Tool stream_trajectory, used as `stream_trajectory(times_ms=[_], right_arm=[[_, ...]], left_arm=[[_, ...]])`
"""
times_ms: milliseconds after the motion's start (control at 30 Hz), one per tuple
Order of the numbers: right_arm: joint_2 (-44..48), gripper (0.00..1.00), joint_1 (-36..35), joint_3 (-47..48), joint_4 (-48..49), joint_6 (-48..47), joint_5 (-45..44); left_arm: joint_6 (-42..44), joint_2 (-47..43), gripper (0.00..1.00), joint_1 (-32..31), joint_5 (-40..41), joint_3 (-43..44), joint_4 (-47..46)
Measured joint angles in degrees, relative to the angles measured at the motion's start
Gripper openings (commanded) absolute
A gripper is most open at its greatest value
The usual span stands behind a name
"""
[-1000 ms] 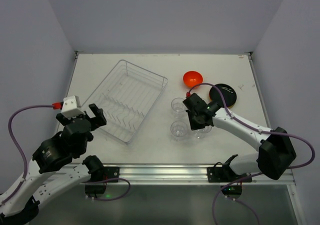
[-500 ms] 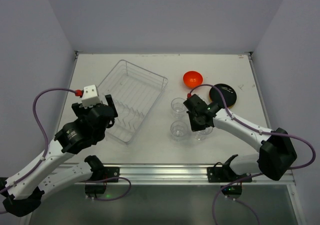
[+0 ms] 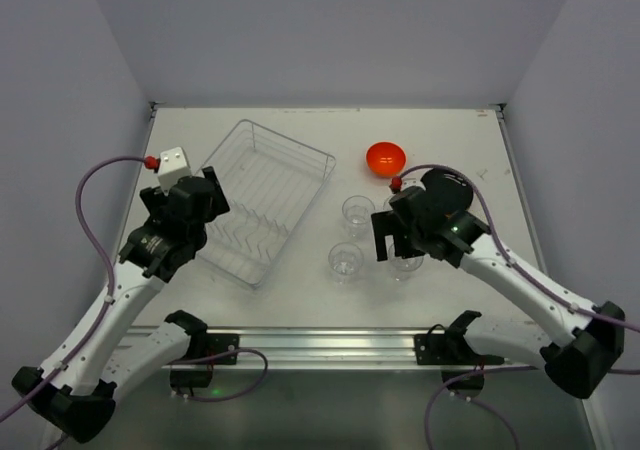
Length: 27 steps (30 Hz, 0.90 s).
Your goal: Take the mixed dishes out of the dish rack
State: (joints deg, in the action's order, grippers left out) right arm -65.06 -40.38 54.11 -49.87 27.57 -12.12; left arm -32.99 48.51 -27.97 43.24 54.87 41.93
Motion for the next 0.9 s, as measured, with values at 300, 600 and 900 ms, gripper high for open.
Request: stream_trajectory(times_ms=[300,600,900], right_arm=[[15.76,0.99,4.44,13.79,1.20,-4.46,-12.79],[24.61,0.99,4.61,8.87,2.40,-6.56,-19.17],[48.00,0.99,4.72,3.93,5.66,-12.83,-24.68]], left_arm=[[5.01,-0.90,1.00,11.67,-9.88,-0.02,-3.63],[12.66,-19.63,1.00,11.76,-10.56,-0.13,-3.32],[17.86,-31.28,1.00,11.82,-10.47,-0.07,-1.95]])
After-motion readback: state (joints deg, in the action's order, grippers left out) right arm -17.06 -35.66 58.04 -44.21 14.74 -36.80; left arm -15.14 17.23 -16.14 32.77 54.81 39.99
